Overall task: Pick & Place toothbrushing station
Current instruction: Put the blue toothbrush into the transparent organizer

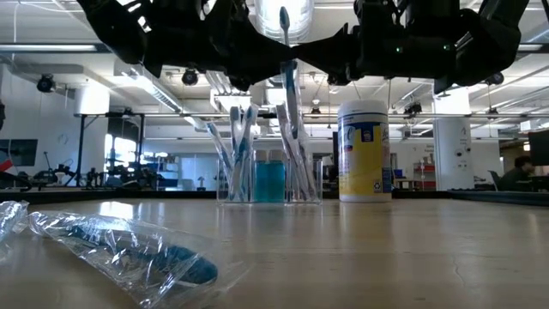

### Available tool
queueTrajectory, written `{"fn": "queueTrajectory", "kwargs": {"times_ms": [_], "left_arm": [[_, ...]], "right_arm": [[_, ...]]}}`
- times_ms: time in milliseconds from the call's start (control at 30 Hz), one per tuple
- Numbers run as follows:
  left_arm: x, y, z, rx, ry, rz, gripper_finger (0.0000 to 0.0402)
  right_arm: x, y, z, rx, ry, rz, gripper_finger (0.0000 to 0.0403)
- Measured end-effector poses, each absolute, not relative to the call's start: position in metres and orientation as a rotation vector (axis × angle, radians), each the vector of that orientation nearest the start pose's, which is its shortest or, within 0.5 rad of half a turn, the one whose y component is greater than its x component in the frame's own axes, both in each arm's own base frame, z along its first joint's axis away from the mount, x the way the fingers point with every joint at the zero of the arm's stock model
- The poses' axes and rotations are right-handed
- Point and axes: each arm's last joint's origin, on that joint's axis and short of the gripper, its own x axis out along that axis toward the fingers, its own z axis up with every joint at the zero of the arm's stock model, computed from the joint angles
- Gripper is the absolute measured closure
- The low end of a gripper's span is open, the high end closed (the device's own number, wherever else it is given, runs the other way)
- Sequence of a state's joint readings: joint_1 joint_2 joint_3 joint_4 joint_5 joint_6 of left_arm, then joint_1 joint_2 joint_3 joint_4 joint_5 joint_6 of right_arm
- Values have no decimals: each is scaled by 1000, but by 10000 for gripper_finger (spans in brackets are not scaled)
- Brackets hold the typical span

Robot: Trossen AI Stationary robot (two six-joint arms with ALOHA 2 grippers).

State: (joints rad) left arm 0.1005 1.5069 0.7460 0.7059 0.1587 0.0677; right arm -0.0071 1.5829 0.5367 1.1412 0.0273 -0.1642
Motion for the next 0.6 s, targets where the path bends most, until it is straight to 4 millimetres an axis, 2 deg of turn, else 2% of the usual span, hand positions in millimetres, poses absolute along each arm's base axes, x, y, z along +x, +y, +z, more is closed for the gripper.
{"fn": "queueTrajectory", "kwargs": {"times_ms": [333, 400, 600], "left_arm": [[317, 26, 236, 89, 54, -124, 374], [317, 26, 236, 91, 53, -128, 381], [317, 26, 236, 91, 51, -129, 367]], "right_arm": [[294, -3, 195, -163, -94, -39, 395], [294, -3, 195, -164, -94, -39, 395], [294, -3, 195, -162, -93, -39, 394]]}}
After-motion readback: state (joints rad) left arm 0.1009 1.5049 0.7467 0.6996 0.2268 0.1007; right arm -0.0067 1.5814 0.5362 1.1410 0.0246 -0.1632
